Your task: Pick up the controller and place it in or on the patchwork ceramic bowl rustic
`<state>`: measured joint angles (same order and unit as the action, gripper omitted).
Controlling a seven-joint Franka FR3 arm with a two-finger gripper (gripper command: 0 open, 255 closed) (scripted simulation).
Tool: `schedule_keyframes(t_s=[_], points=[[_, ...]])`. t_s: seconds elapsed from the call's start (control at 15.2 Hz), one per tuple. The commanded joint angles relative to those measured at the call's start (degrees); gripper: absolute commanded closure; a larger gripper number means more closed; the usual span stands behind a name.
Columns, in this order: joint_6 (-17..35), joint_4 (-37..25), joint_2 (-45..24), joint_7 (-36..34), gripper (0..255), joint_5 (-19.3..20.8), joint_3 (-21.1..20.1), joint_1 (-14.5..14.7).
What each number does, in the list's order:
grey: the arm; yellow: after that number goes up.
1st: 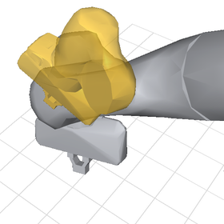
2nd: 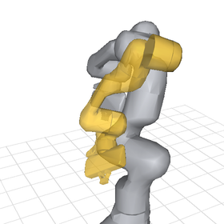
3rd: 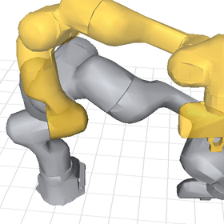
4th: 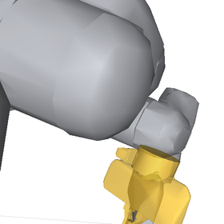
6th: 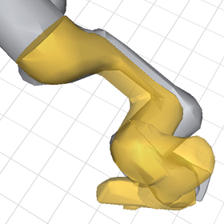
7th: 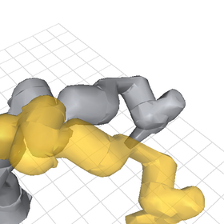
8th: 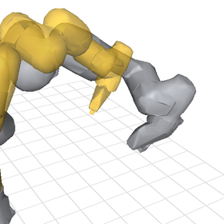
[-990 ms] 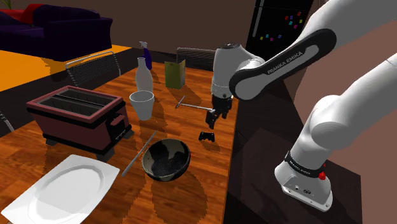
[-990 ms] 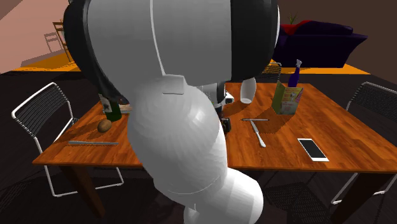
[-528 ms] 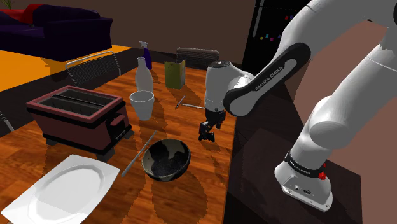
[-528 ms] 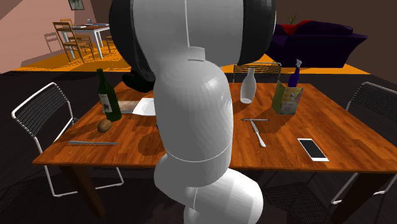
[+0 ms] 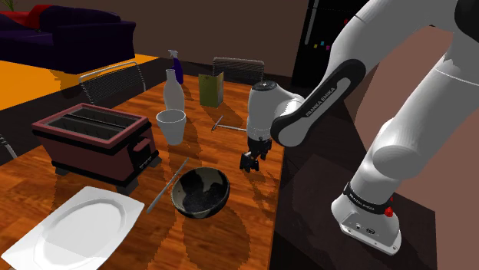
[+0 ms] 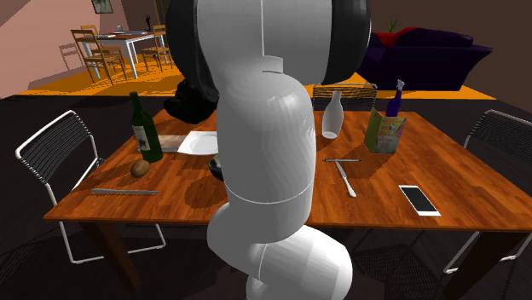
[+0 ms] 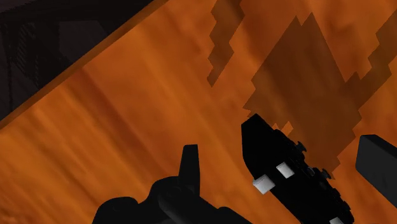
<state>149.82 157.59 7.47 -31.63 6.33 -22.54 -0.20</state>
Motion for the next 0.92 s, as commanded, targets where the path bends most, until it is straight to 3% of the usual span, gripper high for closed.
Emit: schedule_keyframes(t_s=[0.0,0.13,0.2,0.86], points=[[0.1,0.0,-0.1,-0.1,0,0.1,0.0,0.0],[0.1,0.0,-0.1,-0.1,0,0.1,0.0,0.0],[0.1,0.0,-0.1,-0.1,255,0.1,0.0,0.0],[-0.9,-0.1,0.9,0.6,255,-0.8,0.1,0.3]])
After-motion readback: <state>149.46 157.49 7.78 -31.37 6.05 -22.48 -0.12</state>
